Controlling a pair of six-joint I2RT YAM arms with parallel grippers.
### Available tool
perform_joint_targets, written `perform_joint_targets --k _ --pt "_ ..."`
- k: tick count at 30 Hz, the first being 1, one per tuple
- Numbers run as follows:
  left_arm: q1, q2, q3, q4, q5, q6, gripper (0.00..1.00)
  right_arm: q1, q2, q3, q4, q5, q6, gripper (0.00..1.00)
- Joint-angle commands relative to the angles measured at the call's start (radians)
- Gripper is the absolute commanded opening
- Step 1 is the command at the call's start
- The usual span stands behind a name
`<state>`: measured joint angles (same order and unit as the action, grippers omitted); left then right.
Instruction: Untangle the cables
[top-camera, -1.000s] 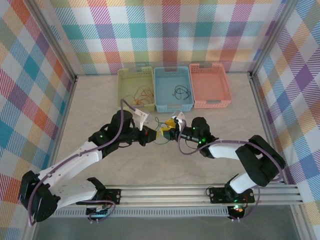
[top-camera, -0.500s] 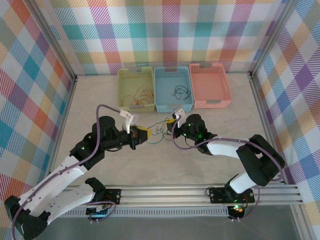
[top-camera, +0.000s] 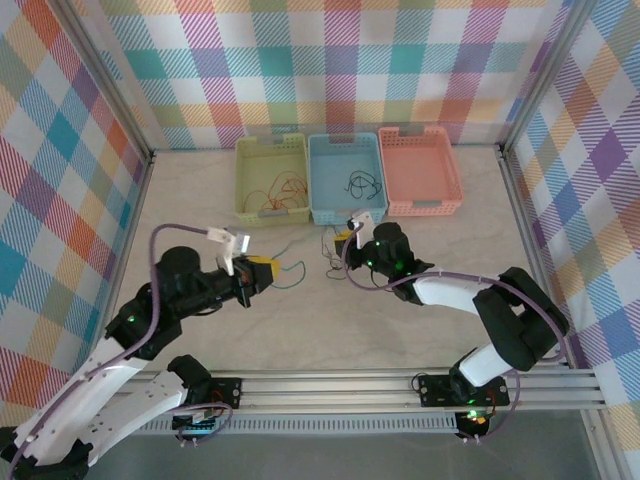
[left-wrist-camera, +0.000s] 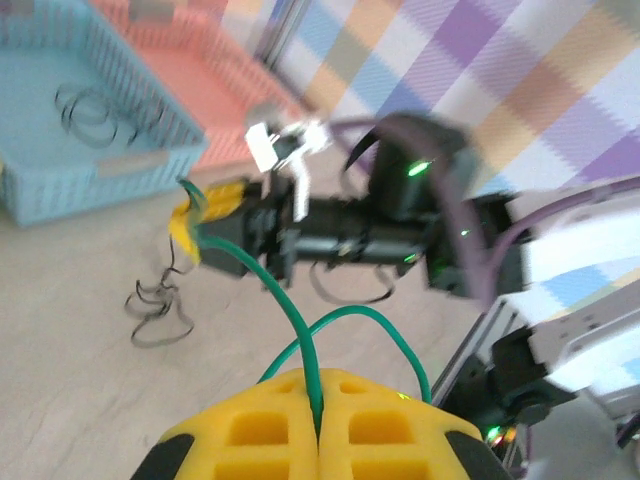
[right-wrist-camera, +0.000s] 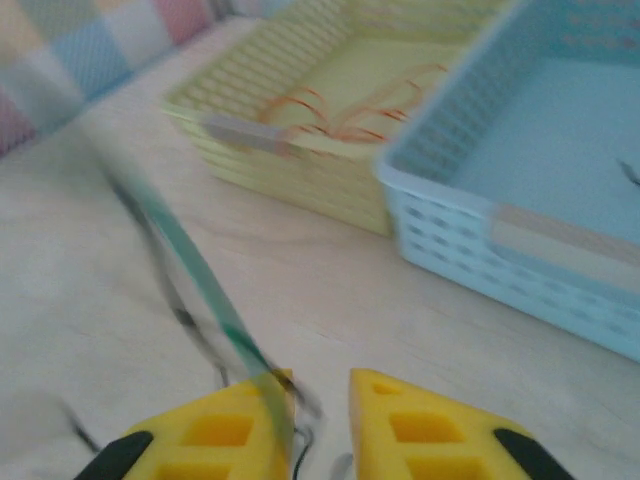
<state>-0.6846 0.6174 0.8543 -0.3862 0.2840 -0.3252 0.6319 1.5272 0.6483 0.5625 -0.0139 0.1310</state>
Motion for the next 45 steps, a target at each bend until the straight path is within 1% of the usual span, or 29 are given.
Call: perform_joint_targets --k 1,3,8,10,11,12,13,15,19,22,24,26,29,33,36,42,45 --pt "-0.012 -0.031 0.068 0.079 0.048 -0.017 0.00 -0.024 0.023 -0.005 -0.112 0.108 0.026 0.23" --pt "-0.011 -0.031 0.069 0.087 0.052 -0.021 0.00 -0.026 0.023 -0.007 -0.113 0.112 0.028 0.22" --pt "-0.010 -0.014 0.077 0.091 0.059 -0.024 0.00 -0.026 0.015 -0.013 -0.113 0.134 0.029 0.13" --pt "-0.011 -0.006 0.076 0.100 0.073 -0.025 0.00 -0.026 0.008 -0.019 -0.106 0.147 0.033 0.13" --pt "-0.010 0.000 0.075 0.100 0.086 -0.023 0.00 -0.027 0.000 -0.023 -0.101 0.147 0.035 0.15" --pt "-0.010 0.009 0.075 0.099 0.099 -0.018 0.00 -0.028 -0.011 -0.029 -0.090 0.144 0.034 0.19" --pt "-0.011 0.028 0.079 0.099 0.118 -0.010 0.00 -0.028 -0.028 -0.043 -0.063 0.134 0.030 0.26" --pt "-0.010 0.066 0.083 0.095 0.147 0.001 0.00 -0.028 -0.070 -0.097 0.041 0.106 0.017 0.34" --pt "-0.012 0.118 0.060 0.092 0.179 0.015 0.00 -0.026 -0.148 -0.193 0.244 0.023 -0.018 0.42" --pt "-0.012 0.133 0.007 0.160 0.213 -0.009 0.00 -0.026 -0.215 -0.248 0.364 -0.116 -0.060 0.48" --pt "-0.012 0.132 -0.013 0.156 0.196 -0.010 0.00 -0.025 -0.263 -0.268 0.393 -0.210 -0.070 0.50" --pt "-0.011 0.120 -0.035 0.171 0.186 -0.015 0.00 -0.022 -0.298 -0.278 0.405 -0.276 -0.067 0.52" --pt "-0.012 0.112 -0.047 0.187 0.191 -0.022 0.00 -0.018 -0.304 -0.276 0.428 -0.366 -0.058 0.55" --pt "-0.012 0.113 -0.042 0.187 0.210 -0.029 0.00 -0.008 -0.248 -0.249 0.425 -0.423 -0.058 0.59" --pt "-0.012 0.107 -0.045 0.194 0.222 -0.031 0.00 0.003 -0.188 -0.227 0.433 -0.461 -0.057 0.60" --pt "-0.012 0.106 -0.058 0.226 0.247 -0.052 0.00 0.020 -0.115 -0.190 0.409 -0.454 -0.046 0.62" --pt "-0.011 0.108 -0.063 0.241 0.258 -0.055 0.00 0.025 -0.072 -0.170 0.417 -0.477 -0.029 0.62"
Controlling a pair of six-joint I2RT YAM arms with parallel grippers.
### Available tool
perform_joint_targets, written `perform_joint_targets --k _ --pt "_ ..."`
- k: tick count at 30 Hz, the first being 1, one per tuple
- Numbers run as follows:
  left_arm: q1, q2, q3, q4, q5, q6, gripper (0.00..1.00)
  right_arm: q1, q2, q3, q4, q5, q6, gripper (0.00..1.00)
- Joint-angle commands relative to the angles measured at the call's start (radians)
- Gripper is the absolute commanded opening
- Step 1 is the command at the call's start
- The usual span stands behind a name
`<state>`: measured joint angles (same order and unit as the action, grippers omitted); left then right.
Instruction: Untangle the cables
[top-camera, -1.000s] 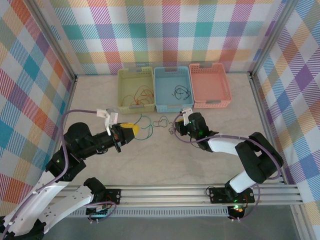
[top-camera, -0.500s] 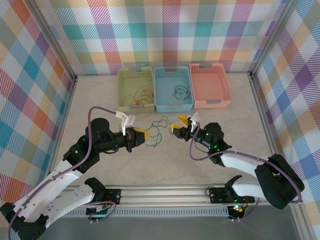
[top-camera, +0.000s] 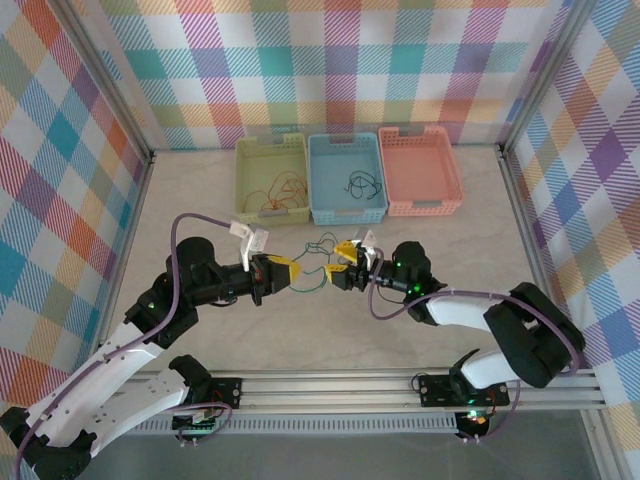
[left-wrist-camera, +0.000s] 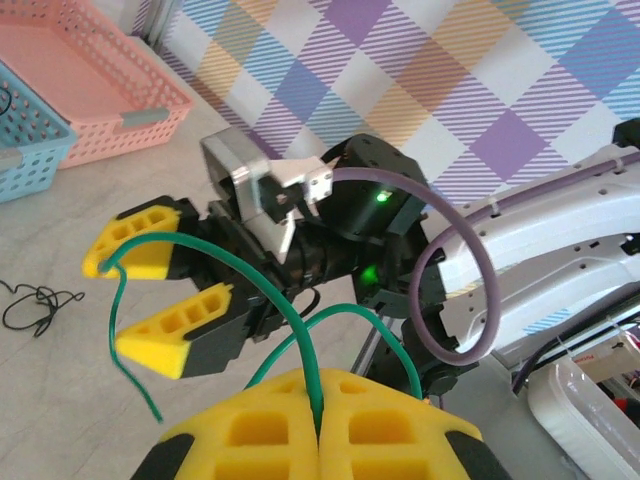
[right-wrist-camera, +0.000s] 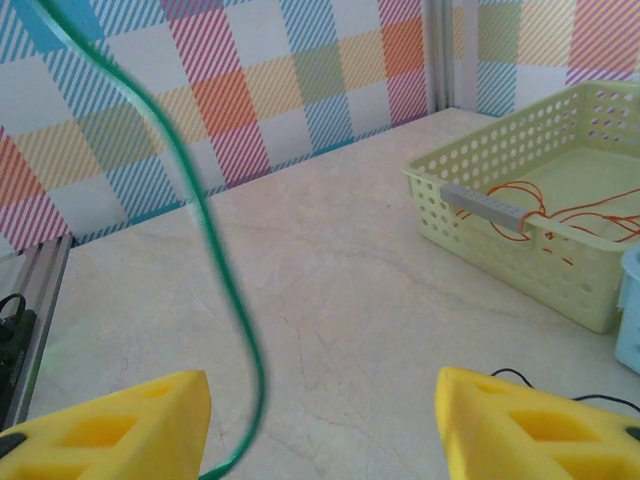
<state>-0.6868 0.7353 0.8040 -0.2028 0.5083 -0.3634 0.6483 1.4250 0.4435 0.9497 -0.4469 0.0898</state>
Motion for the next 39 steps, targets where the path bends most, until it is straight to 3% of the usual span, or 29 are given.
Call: perform_joint_targets --k 1,8,13,16,18,23,25,27,30,34,36,39 --pt "-0.010 -0.009 -0.014 0.059 0.034 -0.016 0.00 0.011 0.038 0.038 0.037 -0.048 0.014 0.62" --pt "-0.010 -0.015 -0.022 0.084 0.041 -0.017 0.00 0.020 0.087 0.082 -0.025 -0.046 0.025 0.57" --pt "-0.009 -0.031 -0.018 0.075 0.035 -0.018 0.00 0.021 0.074 0.080 -0.056 0.008 -0.003 0.29" --pt "-0.010 -0.045 -0.012 0.046 0.021 -0.017 0.00 0.020 0.026 0.061 -0.093 0.130 -0.039 0.12" --pt "-0.010 -0.050 -0.004 0.003 -0.005 -0.021 0.00 0.020 -0.020 0.036 -0.108 0.275 -0.061 0.01" --pt "-0.010 -0.017 0.018 -0.173 -0.074 -0.024 0.00 0.017 -0.136 -0.045 -0.096 0.637 -0.084 0.00" --pt "-0.010 0.015 0.003 -0.203 -0.110 -0.044 0.00 0.014 -0.173 -0.065 -0.084 0.694 -0.088 0.00" --pt "-0.010 0.052 -0.018 -0.207 -0.158 -0.069 0.10 0.014 -0.201 -0.079 -0.070 0.698 -0.091 0.00" --pt "-0.010 0.126 -0.028 -0.219 -0.229 -0.087 0.16 0.014 -0.226 -0.080 -0.083 0.691 -0.096 0.00" --pt "-0.010 0.190 -0.060 -0.162 -0.287 -0.131 0.53 0.014 -0.213 -0.069 -0.105 0.704 -0.094 0.00" --pt "-0.011 0.198 -0.084 -0.117 -0.298 -0.159 0.63 0.014 -0.202 -0.051 -0.142 0.725 -0.081 0.00" --pt "-0.011 0.175 -0.132 -0.017 -0.294 -0.199 0.71 0.014 -0.184 -0.042 -0.153 0.739 -0.062 0.00"
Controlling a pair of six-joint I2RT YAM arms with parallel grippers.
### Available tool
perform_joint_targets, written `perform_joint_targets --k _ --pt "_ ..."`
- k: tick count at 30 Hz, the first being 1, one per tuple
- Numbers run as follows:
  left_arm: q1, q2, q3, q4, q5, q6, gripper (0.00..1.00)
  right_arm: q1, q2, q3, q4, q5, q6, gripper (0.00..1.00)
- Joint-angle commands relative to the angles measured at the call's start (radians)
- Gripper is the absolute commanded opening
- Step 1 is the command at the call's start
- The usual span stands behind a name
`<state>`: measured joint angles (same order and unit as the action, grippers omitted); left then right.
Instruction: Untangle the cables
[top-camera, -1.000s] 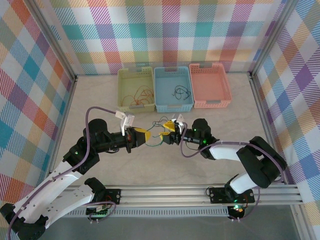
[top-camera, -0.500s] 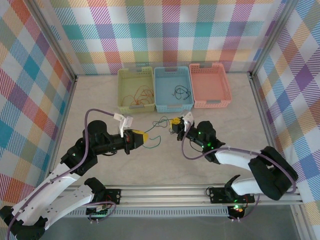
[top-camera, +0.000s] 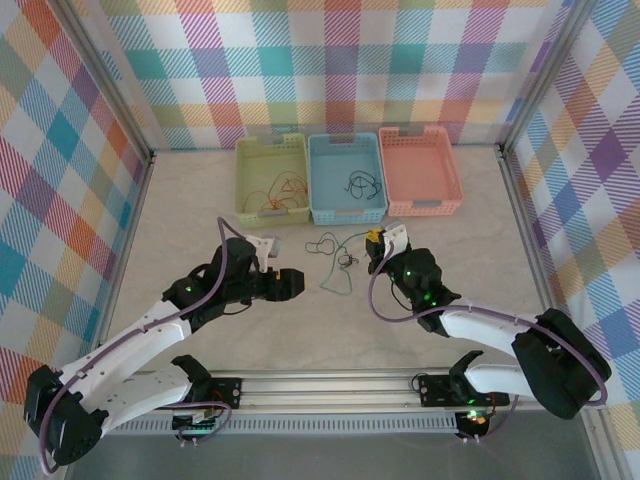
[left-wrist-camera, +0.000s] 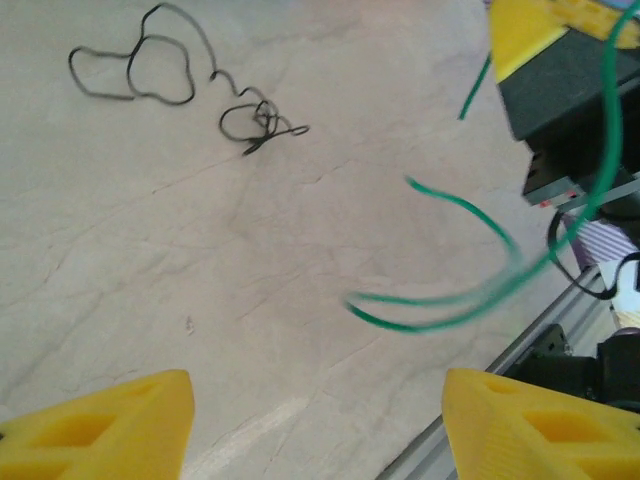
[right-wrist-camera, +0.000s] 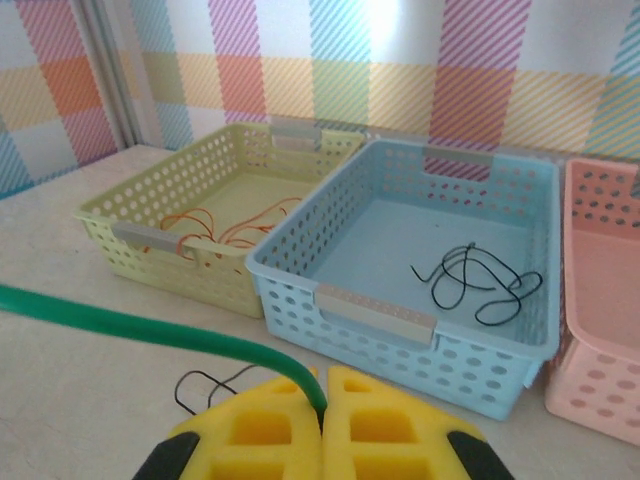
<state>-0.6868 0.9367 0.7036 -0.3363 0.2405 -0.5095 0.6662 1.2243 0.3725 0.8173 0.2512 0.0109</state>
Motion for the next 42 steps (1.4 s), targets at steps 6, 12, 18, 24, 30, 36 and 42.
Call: perform_joint_targets --k 6,12,18,24,30,36,42 --pt "-0.011 -0.074 -0.114 0.241 0.049 -0.122 0.72 -0.005 0.032 0.053 -0.068 0.066 0.074 0.00" --pt "-0.067 -0.116 -0.180 0.364 0.092 -0.241 0.64 -0.005 0.054 0.059 -0.060 0.089 0.113 0.00" --pt "-0.161 -0.105 -0.157 0.350 0.020 -0.255 0.59 -0.005 0.067 0.063 -0.060 0.114 0.142 0.00" --pt "-0.289 0.032 0.049 0.186 -0.079 -0.095 0.51 -0.006 0.069 0.066 -0.063 0.116 0.136 0.00" --pt "-0.318 0.189 0.162 0.131 -0.181 -0.053 0.42 -0.005 0.061 0.065 -0.063 0.113 0.129 0.00" --pt "-0.319 0.336 0.256 0.099 -0.227 -0.041 0.39 -0.005 0.061 0.065 -0.063 0.109 0.128 0.00" --pt "-0.318 0.417 0.313 0.067 -0.315 -0.030 0.37 -0.006 0.058 0.065 -0.065 0.106 0.125 0.00"
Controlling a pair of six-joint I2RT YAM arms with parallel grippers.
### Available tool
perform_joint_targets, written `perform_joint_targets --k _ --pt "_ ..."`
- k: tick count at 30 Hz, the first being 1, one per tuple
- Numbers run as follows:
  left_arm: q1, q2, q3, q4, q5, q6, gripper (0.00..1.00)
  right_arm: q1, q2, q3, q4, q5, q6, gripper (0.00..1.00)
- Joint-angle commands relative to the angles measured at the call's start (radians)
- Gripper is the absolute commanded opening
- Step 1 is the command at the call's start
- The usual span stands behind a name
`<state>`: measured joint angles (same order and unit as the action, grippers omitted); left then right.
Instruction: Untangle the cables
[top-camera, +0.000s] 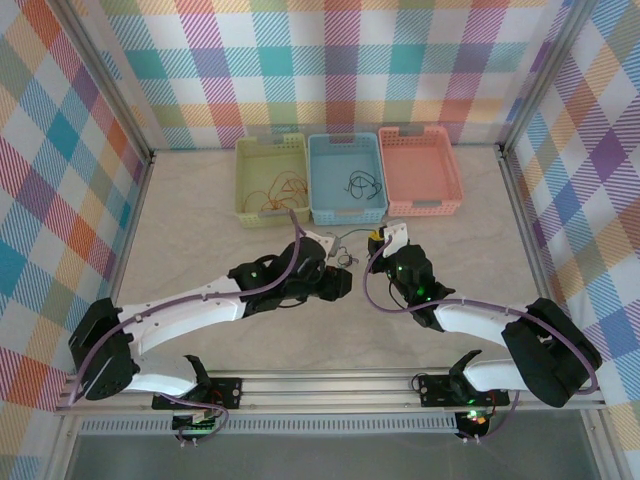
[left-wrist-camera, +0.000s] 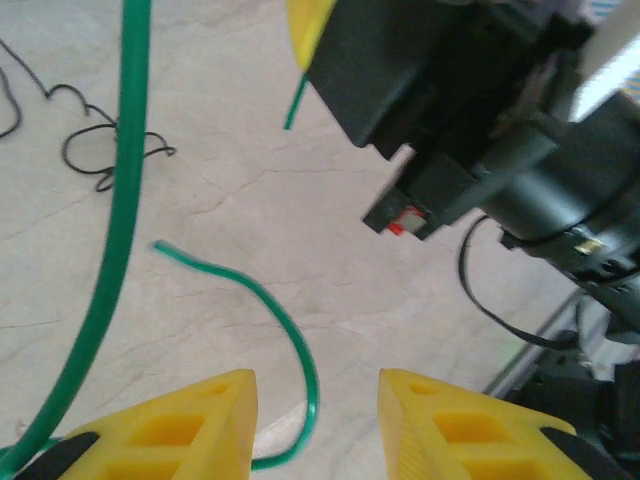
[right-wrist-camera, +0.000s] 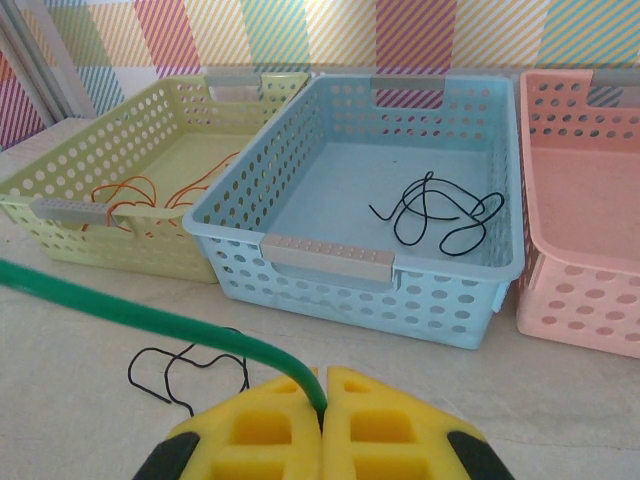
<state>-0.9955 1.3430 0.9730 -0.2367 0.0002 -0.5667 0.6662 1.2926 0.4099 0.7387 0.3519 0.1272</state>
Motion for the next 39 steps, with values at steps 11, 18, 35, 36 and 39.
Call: perform_joint_targets --k 11,18,35,36,39 --pt "-0.008 0.121 0.111 -0.099 -0.090 0.044 0.35 -0.006 -0.019 0.028 0.007 -0.005 0.006 0.00" --pt "-0.006 0.140 0.113 -0.088 -0.105 0.043 0.24 -0.005 -0.019 0.031 0.001 -0.007 0.005 0.00" --pt "-0.005 -0.259 -0.121 0.207 0.131 0.361 0.00 -0.073 0.047 0.073 -0.133 0.011 0.102 0.00" --pt "-0.006 -0.312 -0.147 0.225 0.142 0.375 0.00 -0.084 0.058 0.080 -0.150 0.003 0.118 0.00" --pt "-0.005 -0.458 -0.202 0.254 0.131 0.402 0.00 -0.102 0.090 0.095 -0.179 -0.017 0.151 0.00"
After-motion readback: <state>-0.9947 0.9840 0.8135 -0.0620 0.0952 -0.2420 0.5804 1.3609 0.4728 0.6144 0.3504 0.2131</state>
